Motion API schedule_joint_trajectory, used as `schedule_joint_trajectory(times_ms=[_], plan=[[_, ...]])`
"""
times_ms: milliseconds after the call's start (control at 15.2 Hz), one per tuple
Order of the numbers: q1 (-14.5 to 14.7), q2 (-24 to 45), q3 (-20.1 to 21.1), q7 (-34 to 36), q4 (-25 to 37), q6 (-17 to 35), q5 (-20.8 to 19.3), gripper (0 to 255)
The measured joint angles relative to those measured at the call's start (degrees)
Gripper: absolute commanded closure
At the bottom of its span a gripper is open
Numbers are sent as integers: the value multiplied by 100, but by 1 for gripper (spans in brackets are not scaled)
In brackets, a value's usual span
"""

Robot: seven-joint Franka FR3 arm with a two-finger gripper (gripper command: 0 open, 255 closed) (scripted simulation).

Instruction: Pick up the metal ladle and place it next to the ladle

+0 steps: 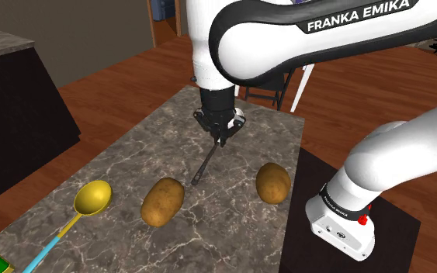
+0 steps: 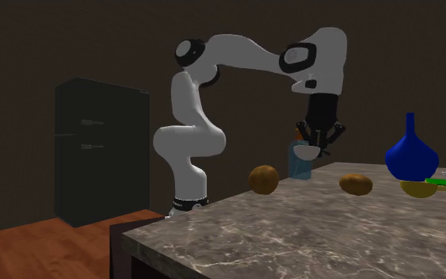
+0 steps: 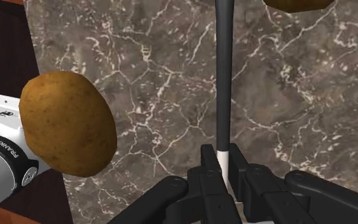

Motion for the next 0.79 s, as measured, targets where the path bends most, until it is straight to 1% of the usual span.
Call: schedule_joint_trajectory(times_ms=[264,462,594,792], plan=[[131,164,492,613,298,-37,137,255],[141,412,898,1090,594,-22,137,255],[112,618,1185,1387,746,57,93,255],[0,1094,1799,2064,1239,57,-115,255]])
